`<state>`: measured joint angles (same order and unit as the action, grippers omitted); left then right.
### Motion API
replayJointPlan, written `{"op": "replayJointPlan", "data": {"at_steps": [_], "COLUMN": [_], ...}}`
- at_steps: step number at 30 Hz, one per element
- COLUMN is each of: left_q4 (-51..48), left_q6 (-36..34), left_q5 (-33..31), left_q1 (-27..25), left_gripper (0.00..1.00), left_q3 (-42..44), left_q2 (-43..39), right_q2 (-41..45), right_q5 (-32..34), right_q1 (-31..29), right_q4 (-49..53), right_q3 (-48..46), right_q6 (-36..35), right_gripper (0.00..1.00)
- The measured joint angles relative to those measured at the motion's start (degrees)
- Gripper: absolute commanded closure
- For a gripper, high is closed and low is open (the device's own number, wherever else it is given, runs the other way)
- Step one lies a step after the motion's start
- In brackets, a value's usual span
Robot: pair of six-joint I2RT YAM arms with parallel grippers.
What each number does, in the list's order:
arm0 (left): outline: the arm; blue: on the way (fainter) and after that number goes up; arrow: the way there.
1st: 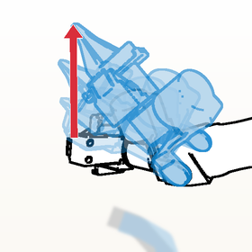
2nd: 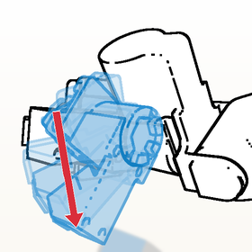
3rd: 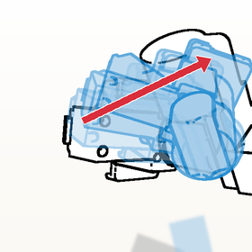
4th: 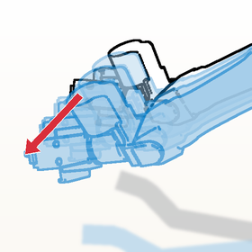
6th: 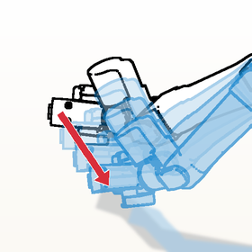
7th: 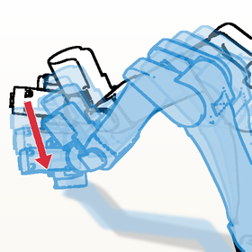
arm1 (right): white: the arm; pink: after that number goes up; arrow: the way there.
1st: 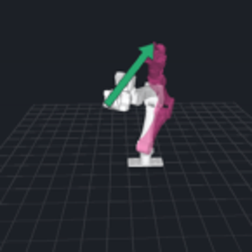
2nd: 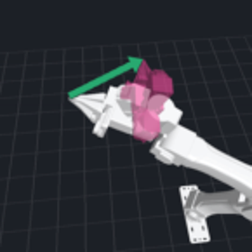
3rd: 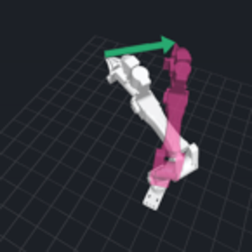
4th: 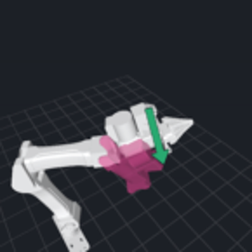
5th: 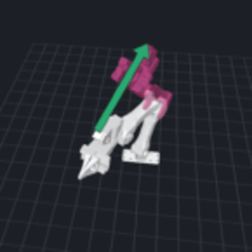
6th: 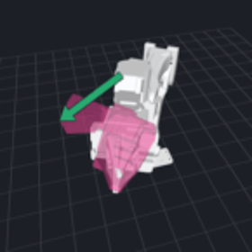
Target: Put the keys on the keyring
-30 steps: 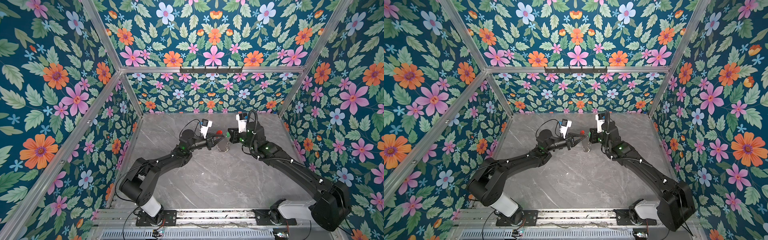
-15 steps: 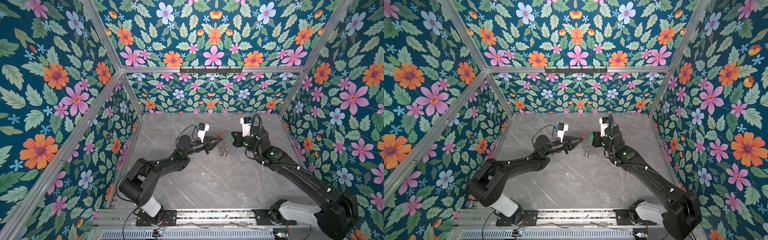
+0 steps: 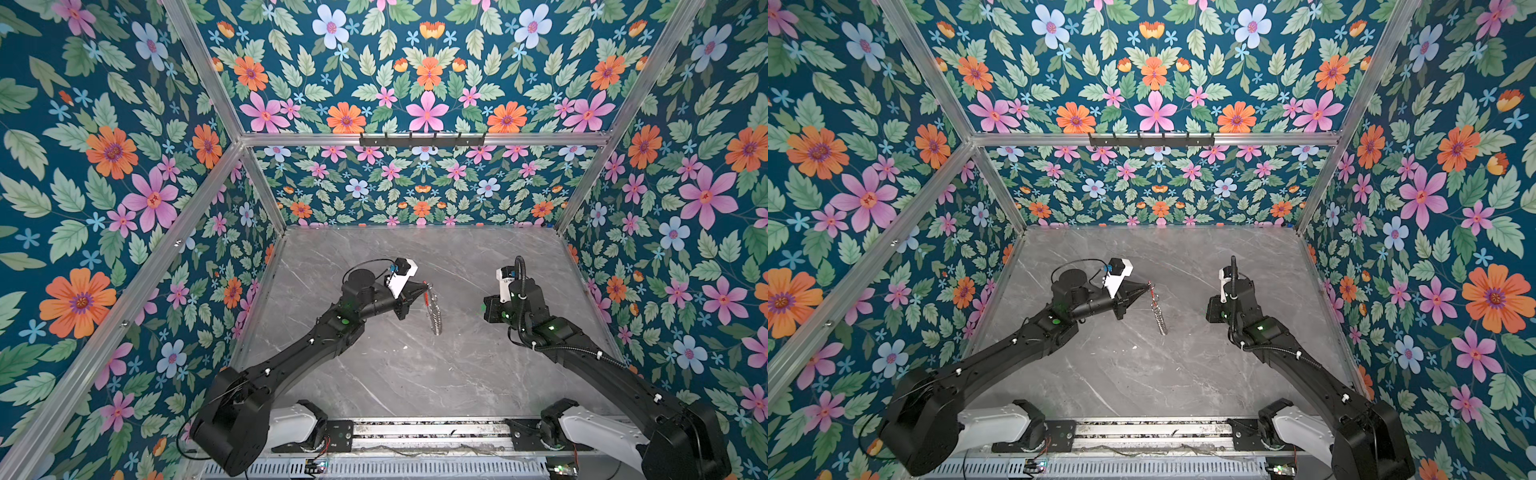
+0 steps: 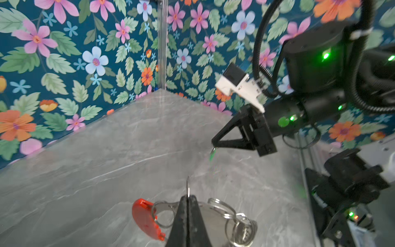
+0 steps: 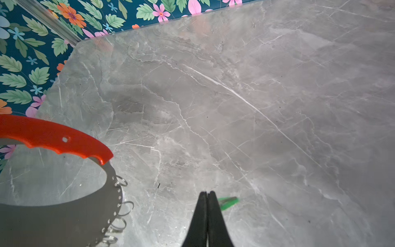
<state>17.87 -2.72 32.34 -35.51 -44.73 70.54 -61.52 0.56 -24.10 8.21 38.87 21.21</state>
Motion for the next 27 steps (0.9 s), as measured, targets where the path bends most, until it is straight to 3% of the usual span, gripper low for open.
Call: {"op": "replayJointPlan", "data": {"at_steps": [5,10,19,27], "left_q4": [-18.3,-27.8,-29.7,-27.1], "left_q6": [-9.4,-12.7,-10.6,-8.0], "left_q5": [-6.1,-11.6,-16.0,-16.8], "left_q1": [-0.1,-3.8,-9.9,-11.3], "left_gripper": [1.0,1.0,1.0,1.0], "left_q3": [-5.8,-12.8,-26.4,-31.6], "left_q2": [1.0,11.4,34.0,43.2], "right_q2": [-0.2,-0.9,-0.7,-0.1], "right_q5": [0.6,1.0,1.1,2.7], "right_q1": [1.2,2.1,4.9,6.6], "right_q4": [-1.0,-2.6,-5.9,-10.9], "right_q3": [-1.3,-1.5,-3.8,-8.9], "right_q6": [0.0,0.0,0.0,1.6], "right_gripper": [1.0,1.0,1.0,1.0]}}
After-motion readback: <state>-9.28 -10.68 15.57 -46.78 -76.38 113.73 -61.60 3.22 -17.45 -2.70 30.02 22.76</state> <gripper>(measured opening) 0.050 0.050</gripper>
